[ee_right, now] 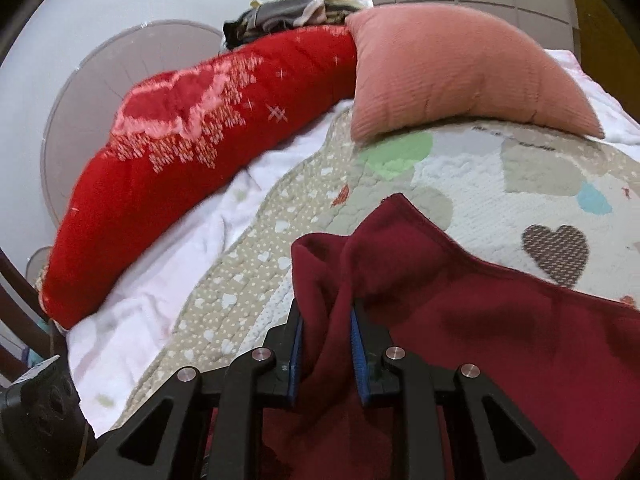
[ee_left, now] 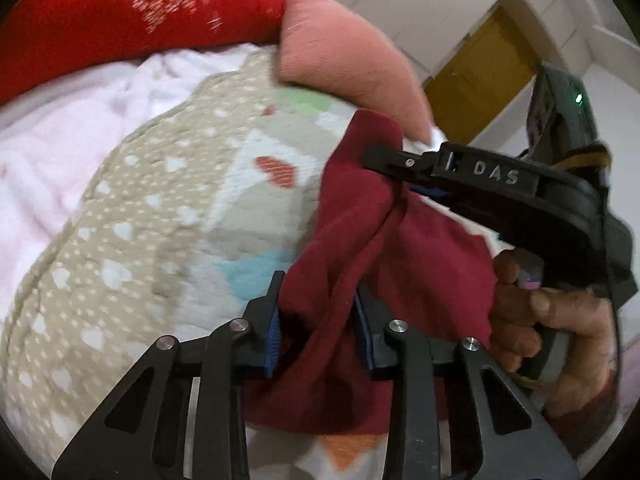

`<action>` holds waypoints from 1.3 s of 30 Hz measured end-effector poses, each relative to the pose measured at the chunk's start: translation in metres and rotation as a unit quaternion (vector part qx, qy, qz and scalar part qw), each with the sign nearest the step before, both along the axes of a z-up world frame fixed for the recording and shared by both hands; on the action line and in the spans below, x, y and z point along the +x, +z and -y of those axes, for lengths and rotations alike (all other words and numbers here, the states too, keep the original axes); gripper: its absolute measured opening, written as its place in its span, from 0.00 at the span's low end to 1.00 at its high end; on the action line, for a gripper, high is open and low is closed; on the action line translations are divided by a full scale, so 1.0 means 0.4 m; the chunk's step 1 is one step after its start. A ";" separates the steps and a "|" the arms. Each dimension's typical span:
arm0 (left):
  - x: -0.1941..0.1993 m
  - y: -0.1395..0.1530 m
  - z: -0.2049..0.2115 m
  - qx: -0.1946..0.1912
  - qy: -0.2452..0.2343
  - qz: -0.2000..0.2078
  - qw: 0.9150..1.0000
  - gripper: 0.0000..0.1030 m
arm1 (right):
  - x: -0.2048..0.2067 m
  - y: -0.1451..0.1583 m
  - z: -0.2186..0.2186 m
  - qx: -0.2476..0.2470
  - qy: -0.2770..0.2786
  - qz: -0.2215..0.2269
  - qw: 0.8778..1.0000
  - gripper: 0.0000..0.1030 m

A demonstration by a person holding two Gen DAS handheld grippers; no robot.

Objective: Fold small clothes

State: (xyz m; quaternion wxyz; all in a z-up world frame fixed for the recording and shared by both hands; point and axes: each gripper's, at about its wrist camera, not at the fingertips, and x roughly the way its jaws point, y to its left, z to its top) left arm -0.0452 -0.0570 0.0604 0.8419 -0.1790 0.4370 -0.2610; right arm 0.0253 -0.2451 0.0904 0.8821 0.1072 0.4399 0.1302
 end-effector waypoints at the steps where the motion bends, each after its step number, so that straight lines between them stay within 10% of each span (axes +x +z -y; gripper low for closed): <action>1: -0.014 0.020 0.015 0.000 -0.005 0.008 1.000 0.28 | -0.012 0.017 0.013 0.002 -0.001 0.007 1.000 0.19; 12: -0.188 0.176 0.392 0.031 -0.151 0.072 0.985 0.27 | -0.255 0.174 0.321 0.020 -0.069 0.077 0.994 0.18; 19: -0.232 0.036 0.594 0.078 -0.210 0.016 0.974 0.24 | -0.382 0.034 0.560 0.053 -0.181 0.017 0.982 0.10; 24: -0.238 0.101 0.557 0.073 -0.229 0.011 0.971 0.40 | -0.428 -0.023 0.636 0.139 -0.204 0.011 0.969 0.11; 26: -0.246 0.142 0.513 0.060 -0.225 0.025 0.972 0.55 | -0.460 0.002 0.642 0.162 -0.199 0.038 0.966 0.26; 28: -0.253 0.174 0.457 0.056 -0.199 0.054 0.977 0.64 | -0.481 0.021 0.622 0.167 -0.192 0.051 0.966 0.73; 29: -0.248 0.181 0.437 0.058 -0.188 0.064 0.978 0.64 | -0.483 0.022 0.612 0.171 -0.187 0.050 0.966 0.74; 36: -0.204 0.071 0.370 0.130 -0.139 0.027 0.981 0.64 | -0.430 -0.058 0.532 0.173 -0.154 -0.006 0.973 0.74; 39: -0.198 0.034 0.387 0.134 -0.137 0.005 0.982 0.64 | -0.390 -0.087 0.503 0.146 -0.155 -0.015 0.977 0.40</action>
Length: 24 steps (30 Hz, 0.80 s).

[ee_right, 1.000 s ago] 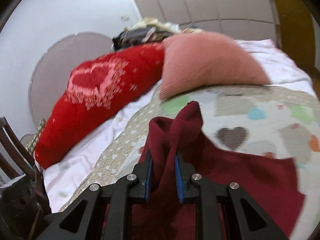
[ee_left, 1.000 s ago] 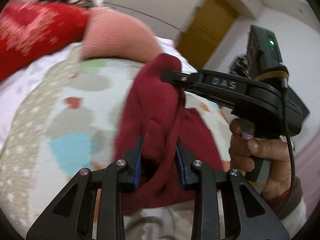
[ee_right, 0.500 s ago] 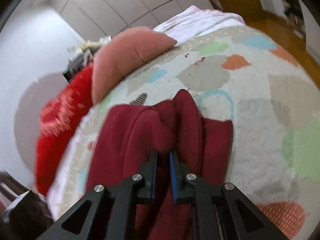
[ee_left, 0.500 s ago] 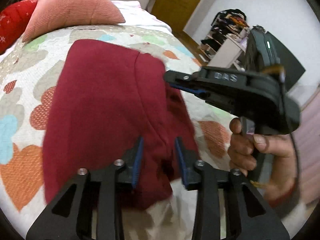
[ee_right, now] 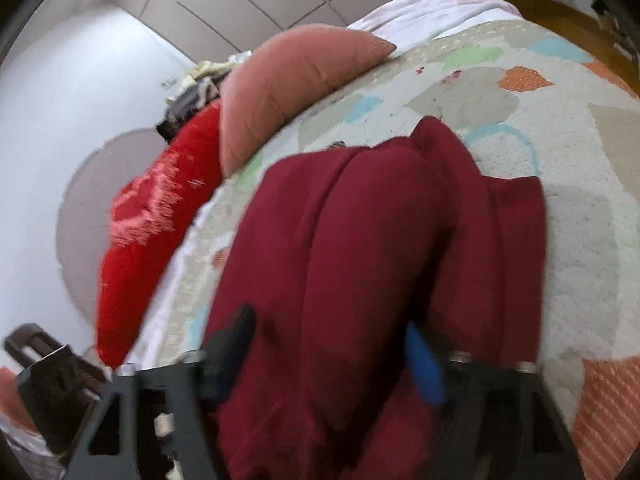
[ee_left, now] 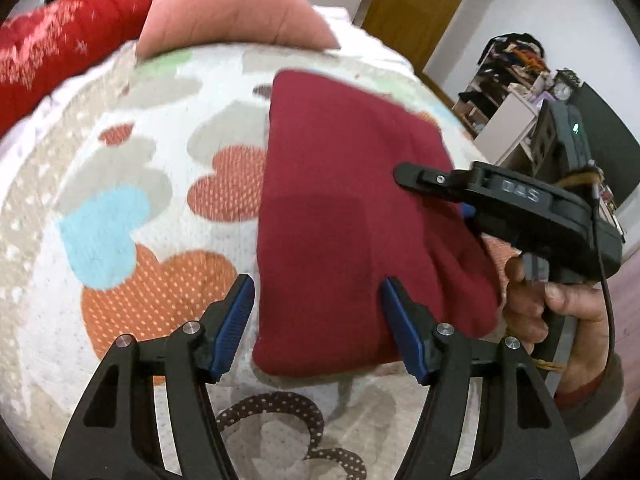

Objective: Fold small clothes

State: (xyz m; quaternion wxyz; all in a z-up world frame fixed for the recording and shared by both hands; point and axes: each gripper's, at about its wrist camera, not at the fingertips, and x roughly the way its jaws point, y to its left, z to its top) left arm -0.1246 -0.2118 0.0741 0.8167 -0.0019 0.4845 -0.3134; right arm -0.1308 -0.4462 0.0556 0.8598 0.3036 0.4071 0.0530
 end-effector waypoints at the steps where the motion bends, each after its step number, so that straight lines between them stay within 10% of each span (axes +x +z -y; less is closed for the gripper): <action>1: 0.000 0.006 0.005 -0.002 0.001 -0.002 1.000 0.64 | 0.009 -0.003 -0.006 -0.013 -0.003 -0.003 1.000 0.27; 10: 0.019 0.047 0.049 -0.016 0.005 0.024 1.000 0.64 | -0.053 0.113 0.058 -0.130 -0.028 0.031 0.991 0.18; 15: 0.027 -0.015 0.091 0.015 -0.001 0.009 1.000 0.64 | -0.023 0.030 0.076 -0.128 -0.037 -0.018 0.991 0.22; 24: 0.028 0.008 0.091 0.034 0.006 0.050 0.998 0.64 | -0.141 0.157 0.048 -0.151 -0.051 0.046 0.986 0.33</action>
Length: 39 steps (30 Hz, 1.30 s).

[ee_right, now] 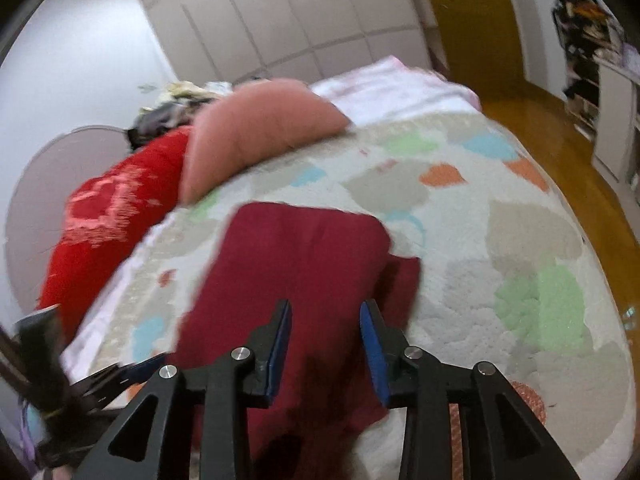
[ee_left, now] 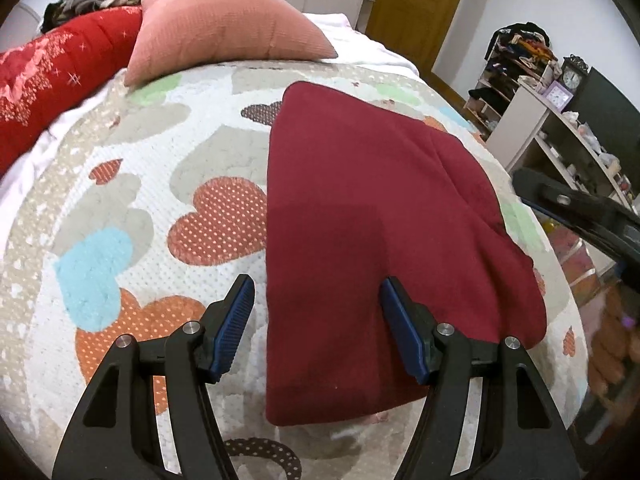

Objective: Fold small clothes

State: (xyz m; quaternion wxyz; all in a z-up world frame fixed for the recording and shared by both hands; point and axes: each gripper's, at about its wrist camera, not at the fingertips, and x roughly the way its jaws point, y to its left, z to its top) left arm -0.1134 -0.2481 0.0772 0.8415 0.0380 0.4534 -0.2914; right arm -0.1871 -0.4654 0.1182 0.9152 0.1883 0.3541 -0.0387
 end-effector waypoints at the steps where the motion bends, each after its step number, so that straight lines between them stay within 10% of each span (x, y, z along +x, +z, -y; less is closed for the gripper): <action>1: 0.002 -0.001 0.002 0.002 0.000 0.000 1.000 0.64 | -0.007 0.011 -0.015 0.000 0.011 0.007 1.000 0.33; 10: -0.002 -0.006 0.006 0.010 -0.002 -0.006 1.000 0.64 | 0.013 -0.107 -0.111 -0.093 0.042 -0.077 0.992 0.33; 24: 0.101 0.040 0.030 0.015 0.021 0.021 0.999 0.64 | 0.020 -0.029 -0.058 -0.045 0.011 -0.015 0.999 0.33; 39: 0.216 -0.045 0.096 -0.005 0.022 -0.023 0.999 0.78 | 0.185 -0.140 0.065 -0.003 -0.036 -0.049 0.998 0.33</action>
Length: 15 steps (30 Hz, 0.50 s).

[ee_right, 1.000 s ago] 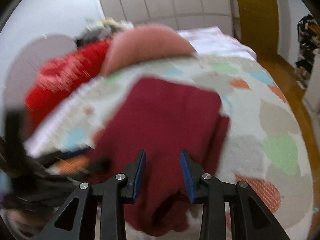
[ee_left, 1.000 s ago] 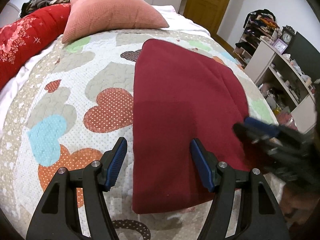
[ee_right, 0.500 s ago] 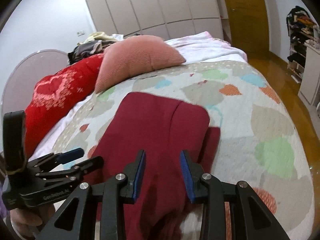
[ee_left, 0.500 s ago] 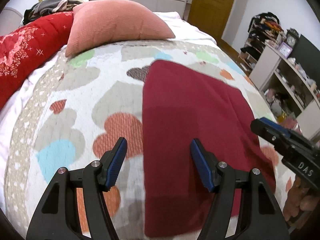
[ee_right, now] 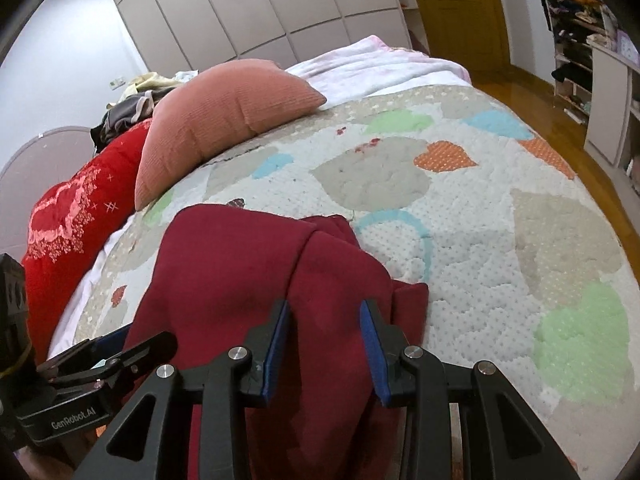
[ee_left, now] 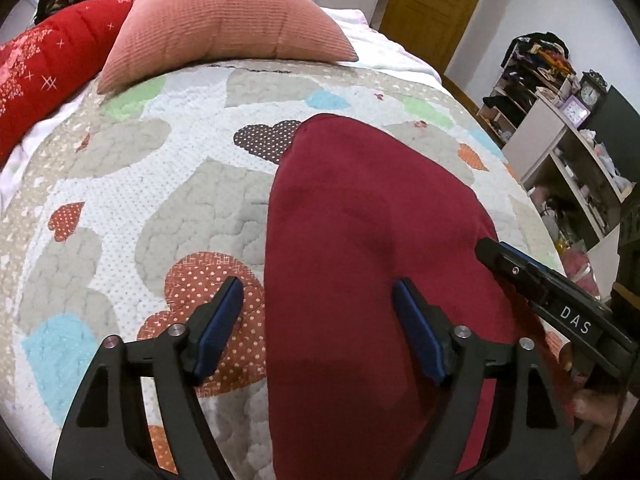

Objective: Fold small clothes

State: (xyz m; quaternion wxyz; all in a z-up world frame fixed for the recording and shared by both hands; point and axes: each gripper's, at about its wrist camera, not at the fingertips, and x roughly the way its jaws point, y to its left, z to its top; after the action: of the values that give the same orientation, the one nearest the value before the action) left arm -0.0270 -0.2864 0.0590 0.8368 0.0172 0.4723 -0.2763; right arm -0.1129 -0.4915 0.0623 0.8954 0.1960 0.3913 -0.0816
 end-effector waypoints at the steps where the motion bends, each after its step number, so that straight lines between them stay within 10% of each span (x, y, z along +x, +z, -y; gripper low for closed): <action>1: 0.002 -0.002 0.000 -0.001 0.001 -0.001 1.000 0.78 | 0.004 -0.003 0.001 -0.001 0.002 -0.001 1.000 0.33; 15: -0.023 0.008 0.001 0.014 0.010 0.017 1.000 0.78 | -0.122 0.083 -0.069 -0.030 0.039 0.029 0.998 0.36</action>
State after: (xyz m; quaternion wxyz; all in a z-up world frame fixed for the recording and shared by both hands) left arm -0.0363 -0.2867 0.0623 0.8475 0.0284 0.4614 -0.2607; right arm -0.1618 -0.4638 0.0954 0.9142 0.1559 0.3703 -0.0523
